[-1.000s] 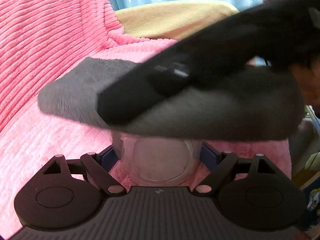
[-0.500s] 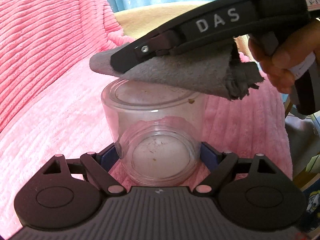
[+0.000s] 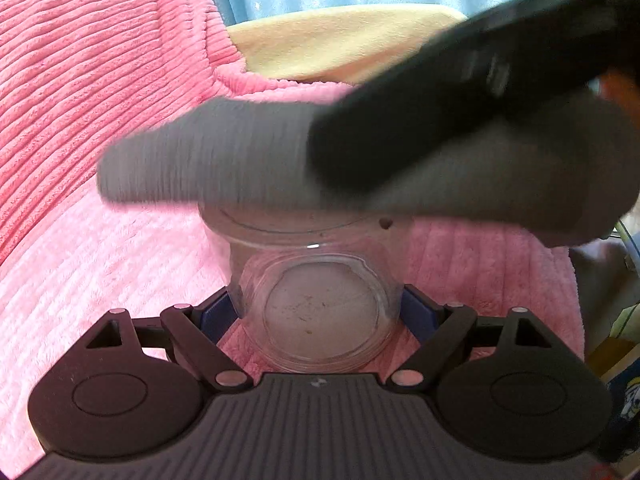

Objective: Clean container
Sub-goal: 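Sweep the cloth in the right gripper over the jar opening again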

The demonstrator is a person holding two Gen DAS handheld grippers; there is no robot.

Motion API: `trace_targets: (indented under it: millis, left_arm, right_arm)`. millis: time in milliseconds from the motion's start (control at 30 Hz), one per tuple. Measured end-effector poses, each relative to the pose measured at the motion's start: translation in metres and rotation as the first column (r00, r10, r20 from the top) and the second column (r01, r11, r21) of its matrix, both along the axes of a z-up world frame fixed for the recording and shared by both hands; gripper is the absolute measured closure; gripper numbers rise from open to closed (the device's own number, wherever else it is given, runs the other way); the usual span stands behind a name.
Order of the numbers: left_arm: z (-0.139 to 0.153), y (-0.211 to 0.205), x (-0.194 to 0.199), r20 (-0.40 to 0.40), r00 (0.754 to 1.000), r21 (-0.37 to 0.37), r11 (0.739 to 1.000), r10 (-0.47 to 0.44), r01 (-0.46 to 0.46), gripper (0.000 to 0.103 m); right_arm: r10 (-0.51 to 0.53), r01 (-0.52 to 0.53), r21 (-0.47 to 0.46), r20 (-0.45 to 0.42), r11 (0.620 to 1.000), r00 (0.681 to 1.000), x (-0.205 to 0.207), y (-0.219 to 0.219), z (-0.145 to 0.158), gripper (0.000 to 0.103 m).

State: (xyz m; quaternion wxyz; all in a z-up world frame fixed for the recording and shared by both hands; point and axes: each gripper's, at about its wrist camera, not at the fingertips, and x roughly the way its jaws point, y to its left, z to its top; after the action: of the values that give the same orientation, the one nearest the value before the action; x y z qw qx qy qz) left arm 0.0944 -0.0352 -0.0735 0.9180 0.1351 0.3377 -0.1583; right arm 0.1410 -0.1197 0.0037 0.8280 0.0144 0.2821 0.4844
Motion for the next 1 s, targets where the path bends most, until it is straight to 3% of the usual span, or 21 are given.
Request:
trace_targets:
  millis: [33, 167, 400, 600, 867, 1000]
  left_arm:
    - [-0.002, 0.0, -0.019, -0.003, 1.0, 0.001, 1.0, 0.0, 0.0, 0.017]
    - [-0.011, 0.007, 0.005, -0.004, 1.0, 0.013, 1.0, 0.0, 0.0, 0.017]
    - [-0.017, 0.005, 0.009, -0.011, 1.0, 0.011, 1.0, 0.011, -0.011, 0.017]
    - [-0.02, 0.003, 0.012, 0.0, 1.0, 0.009, 1.0, 0.011, -0.011, 0.017]
    - [-0.022, 0.0, 0.016, 0.008, 1.0, 0.016, 1.0, 0.002, -0.002, 0.017]
    - [-0.023, -0.001, 0.019, 0.003, 1.0, 0.01, 1.0, 0.003, -0.003, 0.017]
  right_arm:
    - [-0.001, 0.001, 0.013, -0.015, 1.0, 1.0, 0.004, 0.001, -0.003, 0.096]
    - [-0.028, 0.031, 0.047, -0.047, 0.998, 0.998, 0.016, 0.001, -0.009, 0.097]
    - [-0.113, 0.113, 0.032, 0.019, 0.993, 0.993, 0.029, 0.016, -0.014, 0.098]
    - [-0.276, 0.281, -0.018, 0.126, 0.96, 0.953, 0.032, 0.017, -0.018, 0.098]
    - [-0.39, 0.403, -0.095, 0.134, 0.91, 0.911, 0.028, -0.004, -0.012, 0.096]
    - [-0.316, 0.318, -0.045, 0.05, 0.947, 0.948, 0.014, -0.021, -0.002, 0.096]
